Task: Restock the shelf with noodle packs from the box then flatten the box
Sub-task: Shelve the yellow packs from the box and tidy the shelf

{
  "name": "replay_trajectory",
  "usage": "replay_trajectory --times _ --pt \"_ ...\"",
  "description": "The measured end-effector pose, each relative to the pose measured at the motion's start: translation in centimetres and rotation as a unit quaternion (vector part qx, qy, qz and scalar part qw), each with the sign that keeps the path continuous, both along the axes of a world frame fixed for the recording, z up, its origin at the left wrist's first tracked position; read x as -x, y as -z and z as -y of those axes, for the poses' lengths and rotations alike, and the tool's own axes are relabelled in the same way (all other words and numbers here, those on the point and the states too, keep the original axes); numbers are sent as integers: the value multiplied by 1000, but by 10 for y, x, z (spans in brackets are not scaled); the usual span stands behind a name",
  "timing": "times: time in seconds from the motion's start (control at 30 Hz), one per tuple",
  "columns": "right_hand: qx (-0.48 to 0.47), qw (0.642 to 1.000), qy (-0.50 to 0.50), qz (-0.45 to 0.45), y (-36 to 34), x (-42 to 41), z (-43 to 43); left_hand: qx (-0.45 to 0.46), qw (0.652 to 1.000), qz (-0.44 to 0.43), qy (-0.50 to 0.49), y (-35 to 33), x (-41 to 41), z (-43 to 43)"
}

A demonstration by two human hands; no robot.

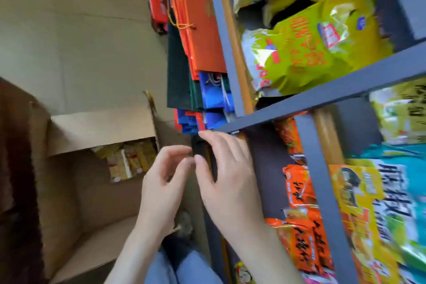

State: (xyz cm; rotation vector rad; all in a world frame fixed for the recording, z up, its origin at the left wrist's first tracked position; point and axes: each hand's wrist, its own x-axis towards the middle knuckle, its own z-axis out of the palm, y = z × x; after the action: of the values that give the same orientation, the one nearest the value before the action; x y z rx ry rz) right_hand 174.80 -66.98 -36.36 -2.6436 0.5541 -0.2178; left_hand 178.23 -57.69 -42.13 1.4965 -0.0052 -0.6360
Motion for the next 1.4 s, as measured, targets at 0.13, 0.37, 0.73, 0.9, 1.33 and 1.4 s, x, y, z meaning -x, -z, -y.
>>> replay_trajectory --times 0.13,0.37,0.73,0.9,1.33,1.4 --pt "-103 984 -60 -130 121 -4 -49 -191 979 -60 -40 113 14 -55" --pt "-211 944 -19 -255 319 -18 -78 -373 903 -212 -12 329 14 -94" --pt "-180 951 2 -252 474 -36 -83 -389 876 -281 58 535 -49 -62" --pt "-178 948 2 -266 465 -34 -75 -414 876 -246 36 508 -50 -43" --pt "-251 898 51 -357 317 -53 -74 -393 891 -222 41 321 -26 -89" --pt "-249 898 67 -357 327 -58 -76 -396 890 -220 50 326 -31 -92"
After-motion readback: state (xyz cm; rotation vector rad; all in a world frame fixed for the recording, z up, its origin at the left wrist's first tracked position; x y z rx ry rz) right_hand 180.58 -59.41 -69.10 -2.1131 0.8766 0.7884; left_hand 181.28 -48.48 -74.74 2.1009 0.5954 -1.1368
